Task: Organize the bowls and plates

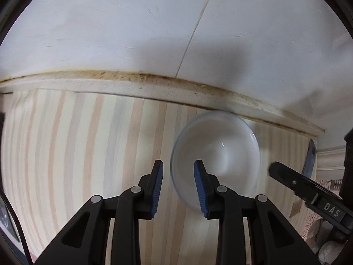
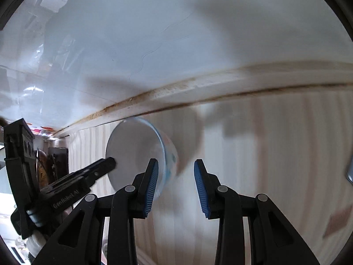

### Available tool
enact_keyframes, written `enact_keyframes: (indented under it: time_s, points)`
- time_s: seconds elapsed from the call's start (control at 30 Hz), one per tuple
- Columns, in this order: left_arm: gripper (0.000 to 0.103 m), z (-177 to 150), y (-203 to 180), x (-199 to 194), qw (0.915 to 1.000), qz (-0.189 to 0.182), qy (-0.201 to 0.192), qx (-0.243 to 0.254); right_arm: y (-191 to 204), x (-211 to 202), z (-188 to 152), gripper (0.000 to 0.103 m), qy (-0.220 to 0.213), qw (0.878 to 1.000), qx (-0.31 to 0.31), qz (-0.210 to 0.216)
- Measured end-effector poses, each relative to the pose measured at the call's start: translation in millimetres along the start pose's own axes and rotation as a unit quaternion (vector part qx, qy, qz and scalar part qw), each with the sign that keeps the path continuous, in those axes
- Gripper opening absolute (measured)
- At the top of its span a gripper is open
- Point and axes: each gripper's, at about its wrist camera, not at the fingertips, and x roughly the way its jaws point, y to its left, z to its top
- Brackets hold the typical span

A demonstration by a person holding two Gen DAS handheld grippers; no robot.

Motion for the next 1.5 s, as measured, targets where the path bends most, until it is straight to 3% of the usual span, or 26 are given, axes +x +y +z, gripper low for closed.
enact_keyframes:
  time_s: [0.07,0.17,0.2,0.57,0.8,1.13,1.5]
  points:
    - [0.026,4.9,0.5,13.6,0.9998,-0.014,0.014,0.002,-0.3,17.6,7.8,0.036,0.017,1.0,-0.002,0.007]
    - [0.025,3.3,0.6,23.7,0.9997,-0.019,0.018,0.003,-2.5,33.1,9.2,0.015,0.033,0.999,-0.001,0.004]
    - [0.025,3.8,-0.2,22.8,0.9997,-0.019,0.015,0.003,-2.3,35.3,8.8,0.014,0.033,0.999,-0.002,0.001]
    - [0.025,-13.8,-9.8,-2.3,0.9996,-0.021,-0.007,0.019,9.4,27.5,3.3,0.014,0.021,1.0,-0.009,-0.021]
    - [0.025,-29.4,-23.8,-37.6,0.9986,-0.028,-0.017,0.041,9.1,-8.8,-18.0,0.014,0.01,1.0,-0.006,-0.024]
    - [0.025,-84.3,-73.9,-78.1,0.9948,-0.049,-0.01,0.089,-5.0,-86.2,-85.7,0.014,-0.014,0.999,0.018,-0.029]
    - [0.025,-180.4,-120.0,-96.1,0.9851,-0.086,0.035,0.144,-51.8,-168.4,-209.5,0.014,-0.018,0.996,0.063,-0.059]
